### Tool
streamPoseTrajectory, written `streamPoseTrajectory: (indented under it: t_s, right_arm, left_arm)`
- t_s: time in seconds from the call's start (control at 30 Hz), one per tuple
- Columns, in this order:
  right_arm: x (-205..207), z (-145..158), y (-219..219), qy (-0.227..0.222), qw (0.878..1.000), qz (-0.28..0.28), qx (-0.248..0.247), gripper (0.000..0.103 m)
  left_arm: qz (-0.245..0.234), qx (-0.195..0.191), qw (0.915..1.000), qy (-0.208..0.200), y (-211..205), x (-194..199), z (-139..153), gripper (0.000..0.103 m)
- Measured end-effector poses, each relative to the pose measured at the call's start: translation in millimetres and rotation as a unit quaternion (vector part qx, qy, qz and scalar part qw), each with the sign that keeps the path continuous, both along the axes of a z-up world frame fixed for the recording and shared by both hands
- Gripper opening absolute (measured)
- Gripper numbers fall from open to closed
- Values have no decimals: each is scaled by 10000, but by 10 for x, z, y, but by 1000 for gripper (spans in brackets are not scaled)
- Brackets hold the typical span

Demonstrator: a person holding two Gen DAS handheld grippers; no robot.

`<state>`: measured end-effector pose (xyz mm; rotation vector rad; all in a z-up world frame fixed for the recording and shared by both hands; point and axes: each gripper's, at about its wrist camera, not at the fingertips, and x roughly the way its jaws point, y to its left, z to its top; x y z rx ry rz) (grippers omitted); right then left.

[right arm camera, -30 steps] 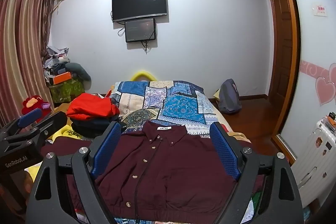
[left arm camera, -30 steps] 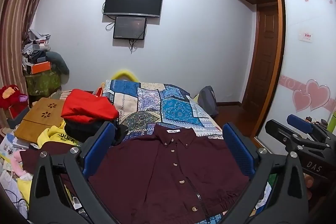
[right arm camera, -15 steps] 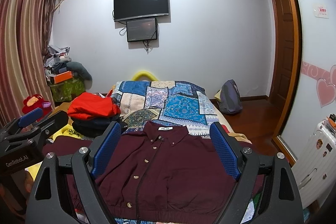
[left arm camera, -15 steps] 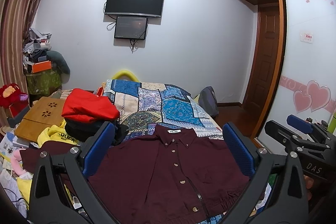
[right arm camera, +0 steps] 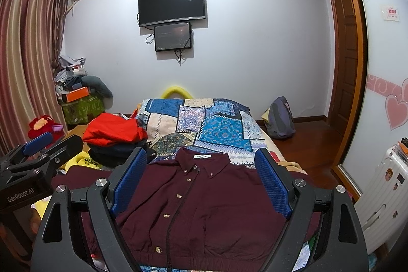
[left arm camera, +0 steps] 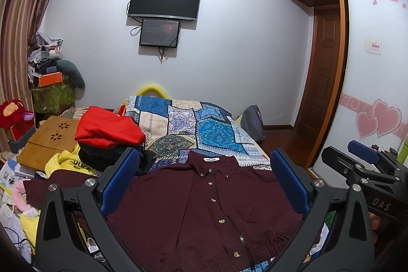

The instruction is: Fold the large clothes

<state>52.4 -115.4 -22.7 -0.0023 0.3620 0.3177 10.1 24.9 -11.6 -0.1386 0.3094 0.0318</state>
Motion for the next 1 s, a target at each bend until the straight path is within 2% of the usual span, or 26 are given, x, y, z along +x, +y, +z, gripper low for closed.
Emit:
streamPoseTrajectory:
  t_s: [1.0]
  right_arm:
    - [-7, 19, 6, 22, 10000, -15, -5, 84]
  left_arm:
    - [9, 26, 10000, 20, -46, 32, 28, 103]
